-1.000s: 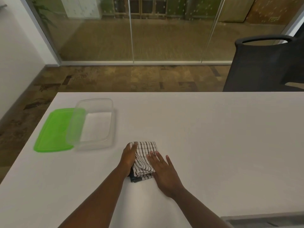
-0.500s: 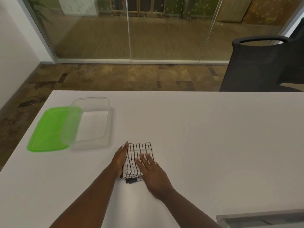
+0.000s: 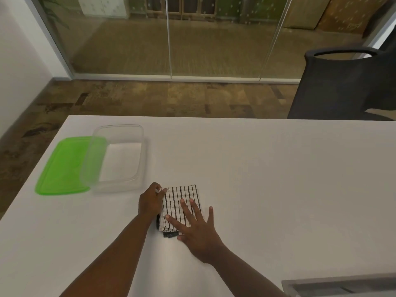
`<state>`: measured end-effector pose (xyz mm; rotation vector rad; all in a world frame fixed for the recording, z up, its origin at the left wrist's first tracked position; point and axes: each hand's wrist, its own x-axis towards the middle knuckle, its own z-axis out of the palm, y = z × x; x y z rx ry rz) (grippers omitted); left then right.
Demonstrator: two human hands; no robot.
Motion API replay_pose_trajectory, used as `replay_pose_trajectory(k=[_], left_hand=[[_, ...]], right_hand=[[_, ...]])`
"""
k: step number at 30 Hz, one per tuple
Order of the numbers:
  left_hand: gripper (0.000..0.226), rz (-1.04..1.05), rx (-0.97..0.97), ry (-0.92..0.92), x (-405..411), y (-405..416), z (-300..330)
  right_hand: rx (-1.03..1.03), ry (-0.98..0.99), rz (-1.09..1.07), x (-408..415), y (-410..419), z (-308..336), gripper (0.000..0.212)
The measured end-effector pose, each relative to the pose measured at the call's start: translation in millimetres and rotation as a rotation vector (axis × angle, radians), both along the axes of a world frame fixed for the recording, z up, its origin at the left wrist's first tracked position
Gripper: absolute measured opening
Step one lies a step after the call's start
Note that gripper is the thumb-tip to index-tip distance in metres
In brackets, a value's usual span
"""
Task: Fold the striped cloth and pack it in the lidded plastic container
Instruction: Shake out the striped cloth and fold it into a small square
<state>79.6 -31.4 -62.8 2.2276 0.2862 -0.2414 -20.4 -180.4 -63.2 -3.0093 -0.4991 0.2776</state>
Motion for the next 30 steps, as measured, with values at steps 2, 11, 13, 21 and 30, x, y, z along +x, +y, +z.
replay_pose_trajectory(k=[2,11,13,21,30], left_hand=[[0.018,0.000,0.008,0.014,0.7,-0.1,-1.6],[0.049,0.031,0.255,0.242,-8.5,-6.3,10.2],[0.060,0.027,0.267,0.308,-12.0,-9.8,14.9],[0.047,0.060,-0.295,0.369,-16.0,-39.7,28.0],[0.068,-0.430,-0.254,0.121,-28.7,-83.2,17.1]], right_hand=[[-0.052,-0.049,0.075,1.0,-2.6,-4.6,0.071],[0.224,0.052,0.081,7.5,-2.3,-2.0,0.056],[0.532,0.122,-0.188,10.1,1.4,1.5,0.052],[0.961,0.103,-0.867,29.9,-20.0,23.2,0.053],[0.728,-0.088,-0.907,28.0,-75.3,7.0,0.031]])
